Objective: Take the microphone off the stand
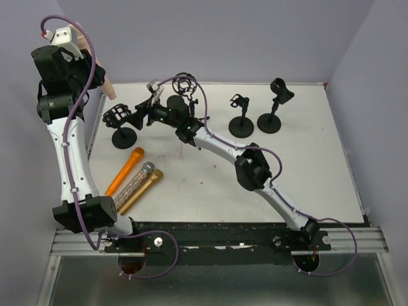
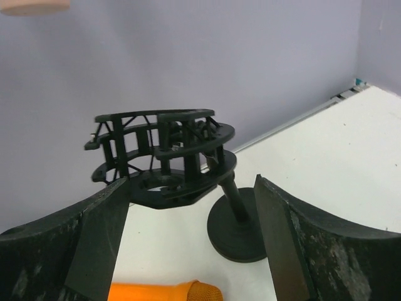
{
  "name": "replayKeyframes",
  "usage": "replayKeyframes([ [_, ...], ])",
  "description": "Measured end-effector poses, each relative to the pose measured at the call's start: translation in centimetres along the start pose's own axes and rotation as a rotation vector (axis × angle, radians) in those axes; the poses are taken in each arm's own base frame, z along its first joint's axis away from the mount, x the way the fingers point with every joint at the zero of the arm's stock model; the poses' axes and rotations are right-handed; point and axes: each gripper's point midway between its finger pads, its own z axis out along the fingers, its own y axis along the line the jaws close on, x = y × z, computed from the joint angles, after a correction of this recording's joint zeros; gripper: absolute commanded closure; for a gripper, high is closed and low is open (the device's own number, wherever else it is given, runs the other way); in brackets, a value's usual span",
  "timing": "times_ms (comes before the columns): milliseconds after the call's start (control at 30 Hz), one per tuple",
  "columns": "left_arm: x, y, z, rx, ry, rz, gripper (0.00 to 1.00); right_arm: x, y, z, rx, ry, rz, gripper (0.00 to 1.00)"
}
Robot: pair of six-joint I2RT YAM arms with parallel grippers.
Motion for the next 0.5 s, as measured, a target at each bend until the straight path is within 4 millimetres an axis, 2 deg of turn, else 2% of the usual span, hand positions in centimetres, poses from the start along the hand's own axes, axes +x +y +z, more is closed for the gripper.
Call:
replayKeyframes([
  [167, -1.2, -2.7, -2.4, 0.109, -0.038, 0.054, 1.00, -1.9, 0.8, -0.5, -0.064, -0.004, -0.013, 0.05],
  [300, -0.2, -4.6, -4.3, 0.216, -0.033, 0.152, 1.00, -5.1, 1.8, -2.4, -0.132, 0.010, -0.005, 0.00],
  [400, 0.7, -6.3, -5.9, 0.322, -0.026, 0.254, 0.99, -8.4, 1.6, -5.8, -0.178, 0.034, 0.003, 0.00],
  [500, 2.7, -8.0, -8.2, 0.445, -0.006, 0.370, 0.97, -10.4, 0.0, -11.1, -0.182, 0.081, 0.018, 0.00],
])
